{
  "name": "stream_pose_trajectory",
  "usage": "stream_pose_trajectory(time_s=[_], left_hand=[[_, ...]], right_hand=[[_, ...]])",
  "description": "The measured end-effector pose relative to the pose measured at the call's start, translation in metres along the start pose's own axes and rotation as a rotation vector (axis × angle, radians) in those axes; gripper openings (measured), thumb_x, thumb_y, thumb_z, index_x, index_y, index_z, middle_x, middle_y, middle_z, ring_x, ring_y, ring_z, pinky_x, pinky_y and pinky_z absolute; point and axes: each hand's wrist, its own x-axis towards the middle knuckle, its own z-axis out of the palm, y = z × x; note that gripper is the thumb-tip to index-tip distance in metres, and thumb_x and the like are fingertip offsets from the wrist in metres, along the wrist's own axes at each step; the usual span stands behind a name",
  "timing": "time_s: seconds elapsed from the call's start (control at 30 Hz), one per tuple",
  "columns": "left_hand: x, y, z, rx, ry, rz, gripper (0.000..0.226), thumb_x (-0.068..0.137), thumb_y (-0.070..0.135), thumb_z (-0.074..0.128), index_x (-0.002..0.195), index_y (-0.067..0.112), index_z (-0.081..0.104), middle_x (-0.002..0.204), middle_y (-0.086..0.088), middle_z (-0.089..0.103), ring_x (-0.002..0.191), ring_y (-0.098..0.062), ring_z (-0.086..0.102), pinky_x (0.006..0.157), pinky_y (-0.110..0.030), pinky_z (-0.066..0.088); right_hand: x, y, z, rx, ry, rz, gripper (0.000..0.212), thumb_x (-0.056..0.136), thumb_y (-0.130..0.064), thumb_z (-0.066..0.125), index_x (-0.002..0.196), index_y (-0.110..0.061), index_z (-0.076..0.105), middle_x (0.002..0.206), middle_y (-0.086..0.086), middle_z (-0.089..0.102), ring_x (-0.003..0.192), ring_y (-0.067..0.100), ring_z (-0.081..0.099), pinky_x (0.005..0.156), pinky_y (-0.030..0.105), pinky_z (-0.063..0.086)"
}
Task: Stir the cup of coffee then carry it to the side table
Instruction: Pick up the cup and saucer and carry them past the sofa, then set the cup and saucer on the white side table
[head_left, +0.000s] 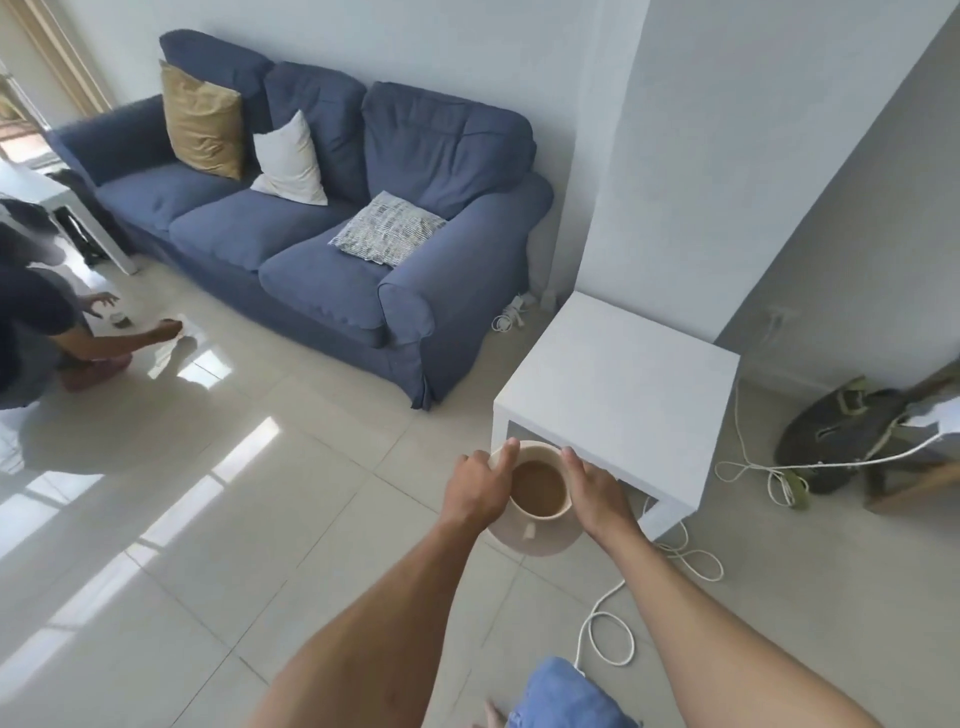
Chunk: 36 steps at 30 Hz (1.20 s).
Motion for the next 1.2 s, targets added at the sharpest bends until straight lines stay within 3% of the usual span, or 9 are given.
stream_pose_trajectory(time_s=[0.27,0.37,0.43,0.5,0.63,0.8,0.93,1.07,1.2], left_hand=[[0.025,0.033,0.014,0.024,-0.064,0.048,0.100,0.074,0.087,0.018,0.098,0.002,0.065,0.098,-0.015,0.065,0.094,-0.034,0.061,0.084,-0.044,0.050],[0.037,0.051,0.024,0.038,-0.101,0.092,0.084,0.082,0.079,0.023,0.090,0.006,0.063,0.097,-0.015,0.065,0.094,-0.033,0.061,0.082,-0.041,0.048],[0.049,0.062,0.032,0.033,-0.114,0.100,0.080,0.086,0.075,0.024,0.098,0.007,0.065,0.100,-0.013,0.065,0.096,-0.031,0.059,0.085,-0.041,0.048],[0.061,0.072,0.040,0.037,-0.134,0.092,0.084,0.084,0.077,0.022,0.106,0.009,0.065,0.105,-0.011,0.064,0.100,-0.030,0.058,0.090,-0.042,0.047],[0.088,0.101,0.056,0.041,-0.175,0.083,0.084,0.083,0.080,0.022,0.104,0.011,0.065,0.104,-0.008,0.063,0.098,-0.027,0.058,0.091,-0.044,0.048],[0.121,0.143,0.076,0.060,-0.191,0.092,0.081,0.082,0.079,0.023,0.101,0.012,0.064,0.101,-0.007,0.062,0.098,-0.028,0.057,0.091,-0.046,0.047],[0.150,0.177,0.094,0.086,-0.202,0.100,0.082,0.081,0.080,0.022,0.102,0.013,0.064,0.102,-0.007,0.062,0.097,-0.027,0.057,0.091,-0.045,0.046],[0.176,0.202,0.112,0.107,-0.211,0.112,0.077,0.087,0.076,0.024,0.103,0.012,0.064,0.102,-0.009,0.063,0.096,-0.028,0.058,0.089,-0.043,0.046],[0.188,0.215,0.125,0.088,-0.241,0.100,0.078,0.085,0.077,0.024,0.106,0.013,0.064,0.103,-0.008,0.062,0.098,-0.028,0.057,0.091,-0.044,0.046]], right_hand=[[0.020,0.009,-0.024,0.050,0.043,0.083,0.068,0.097,-0.061,0.023,0.123,-0.013,0.063,0.126,0.010,0.063,0.118,0.027,0.053,0.083,0.029,0.033],[0.033,0.016,-0.037,0.079,0.053,0.122,0.070,0.095,-0.065,0.022,0.115,-0.013,0.065,0.117,0.009,0.065,0.102,0.025,0.054,0.080,0.031,0.034],[0.047,0.024,-0.044,0.095,0.059,0.149,0.077,0.089,-0.072,0.020,0.109,-0.013,0.065,0.110,0.008,0.066,0.095,0.023,0.054,0.078,0.033,0.037],[0.062,0.030,-0.051,0.104,0.086,0.166,0.089,0.081,-0.080,0.016,0.112,-0.011,0.064,0.113,0.009,0.066,0.101,0.026,0.056,0.078,0.033,0.037],[0.094,0.038,-0.070,0.123,0.118,0.210,0.107,0.071,-0.091,0.010,0.119,-0.010,0.060,0.121,0.012,0.063,0.114,0.029,0.055,0.083,0.034,0.039],[0.129,0.045,-0.104,0.188,0.133,0.240,0.093,0.076,-0.085,0.017,0.106,-0.010,0.063,0.108,0.008,0.066,0.102,0.026,0.059,0.083,0.038,0.047],[0.161,0.053,-0.131,0.215,0.143,0.261,0.091,0.076,-0.085,0.019,0.106,-0.010,0.062,0.112,0.008,0.065,0.106,0.026,0.059,0.085,0.039,0.047],[0.188,0.060,-0.155,0.212,0.160,0.251,0.068,0.081,-0.080,0.023,0.083,-0.018,0.053,0.099,0.008,0.063,0.091,0.025,0.058,0.073,0.036,0.044],[0.208,0.072,-0.165,0.191,0.159,0.263,0.065,0.082,-0.079,0.022,0.084,-0.019,0.047,0.096,0.005,0.058,0.086,0.021,0.052,0.072,0.035,0.041]])
